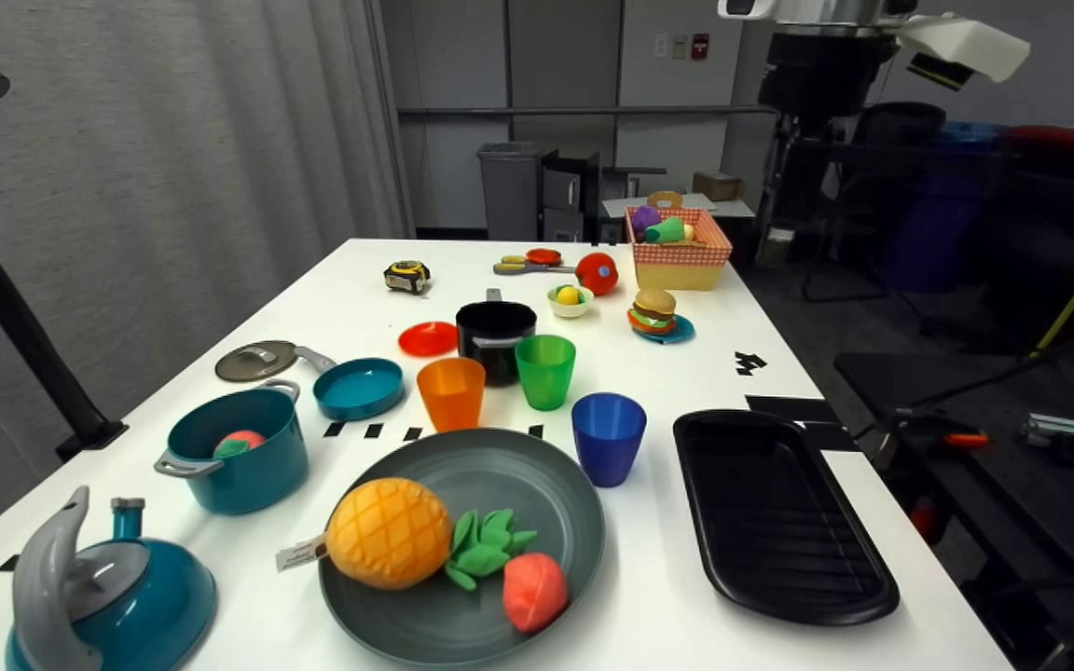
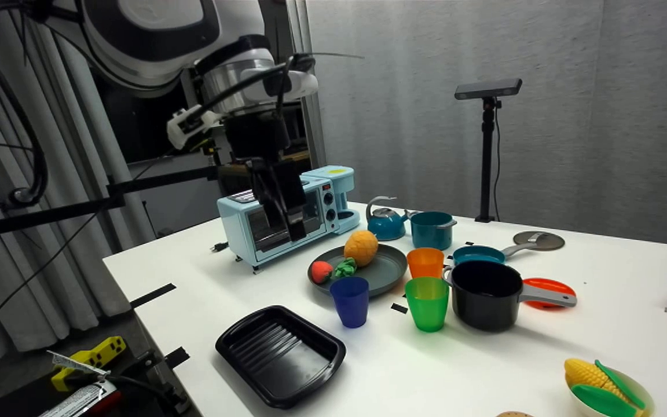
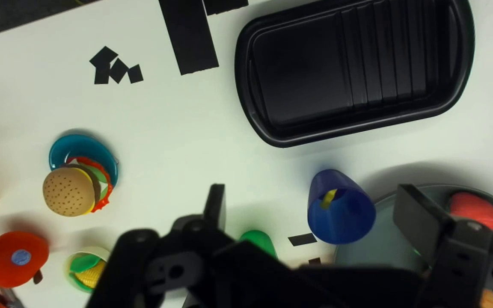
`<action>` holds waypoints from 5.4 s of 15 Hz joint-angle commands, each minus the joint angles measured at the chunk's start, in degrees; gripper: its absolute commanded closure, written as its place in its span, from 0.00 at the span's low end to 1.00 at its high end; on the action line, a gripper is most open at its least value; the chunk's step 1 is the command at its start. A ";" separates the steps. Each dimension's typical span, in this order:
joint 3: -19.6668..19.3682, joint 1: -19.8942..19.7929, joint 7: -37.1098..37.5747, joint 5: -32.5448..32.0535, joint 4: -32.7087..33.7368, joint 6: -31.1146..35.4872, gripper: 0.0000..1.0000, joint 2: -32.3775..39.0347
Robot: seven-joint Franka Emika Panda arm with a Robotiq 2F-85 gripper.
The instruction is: Pick the green cup and pour the potato fries into the black pot
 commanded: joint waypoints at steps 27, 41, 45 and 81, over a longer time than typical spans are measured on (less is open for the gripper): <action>-8.03 4.38 14.63 -13.99 17.93 18.50 0.00 32.96; -10.93 4.11 12.14 -13.75 20.19 18.79 0.00 35.75; -10.81 3.68 9.71 -12.63 24.31 20.24 0.00 41.11; -10.90 4.24 -6.40 -8.26 31.77 23.53 0.48 48.13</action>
